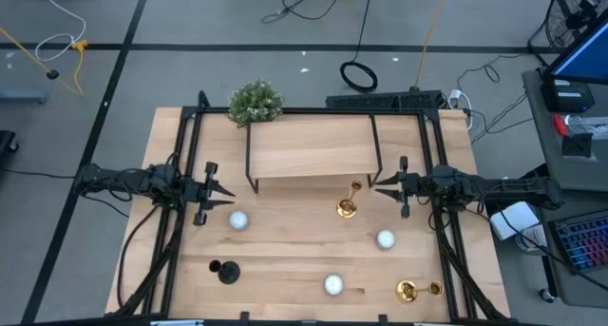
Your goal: Pick & Place candle stick holders
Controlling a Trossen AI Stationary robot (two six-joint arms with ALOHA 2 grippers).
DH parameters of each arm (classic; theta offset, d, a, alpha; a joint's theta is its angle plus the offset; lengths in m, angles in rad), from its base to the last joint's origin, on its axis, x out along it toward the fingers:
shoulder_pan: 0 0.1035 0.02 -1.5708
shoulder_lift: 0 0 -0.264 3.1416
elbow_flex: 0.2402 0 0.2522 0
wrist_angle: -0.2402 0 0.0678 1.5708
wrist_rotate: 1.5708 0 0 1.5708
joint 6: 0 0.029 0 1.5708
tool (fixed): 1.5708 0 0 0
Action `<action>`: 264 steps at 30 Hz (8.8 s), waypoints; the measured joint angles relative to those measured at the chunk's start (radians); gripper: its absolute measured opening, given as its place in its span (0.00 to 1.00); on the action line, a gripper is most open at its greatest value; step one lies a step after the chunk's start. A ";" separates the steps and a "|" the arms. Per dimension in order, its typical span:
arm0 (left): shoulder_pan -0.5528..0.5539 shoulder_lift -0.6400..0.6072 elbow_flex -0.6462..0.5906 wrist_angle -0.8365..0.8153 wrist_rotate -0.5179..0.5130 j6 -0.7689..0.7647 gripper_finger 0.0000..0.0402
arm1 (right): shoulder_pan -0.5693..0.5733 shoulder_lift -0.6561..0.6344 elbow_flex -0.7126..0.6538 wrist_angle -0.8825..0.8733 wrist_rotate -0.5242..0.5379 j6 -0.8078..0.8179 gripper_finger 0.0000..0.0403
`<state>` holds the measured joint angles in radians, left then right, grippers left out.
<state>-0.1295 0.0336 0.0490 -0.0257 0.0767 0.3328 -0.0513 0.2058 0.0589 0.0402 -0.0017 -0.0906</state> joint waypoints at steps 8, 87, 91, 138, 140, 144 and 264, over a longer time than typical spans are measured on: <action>0.000 0.000 0.000 0.000 0.000 0.000 0.22 | 0.000 0.000 0.000 0.000 0.000 0.000 0.19; 0.000 0.000 0.000 0.000 0.000 0.000 0.22 | 0.000 0.000 0.000 0.000 0.001 -0.060 0.19; 0.000 0.000 0.000 0.001 0.000 0.000 0.22 | 0.000 0.000 0.000 0.000 0.000 -0.156 0.19; 0.000 0.174 0.039 0.368 -0.036 -0.337 0.41 | 0.001 0.327 0.000 0.674 -0.106 0.119 0.55; 0.000 0.202 0.057 0.393 -0.031 -0.323 0.46 | 0.001 0.372 0.000 0.683 -0.106 0.141 0.55; 0.000 0.254 0.113 0.400 -0.047 -0.286 0.51 | 0.001 0.466 0.000 0.731 -0.105 0.191 0.54; 0.000 0.497 0.259 0.433 -0.053 -0.283 0.46 | 0.075 0.830 0.990 -0.034 0.520 -0.120 0.03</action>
<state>-0.1295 0.5304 0.3080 0.4071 0.0235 0.0494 0.0238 1.0357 1.0490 0.0061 0.5179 -0.2104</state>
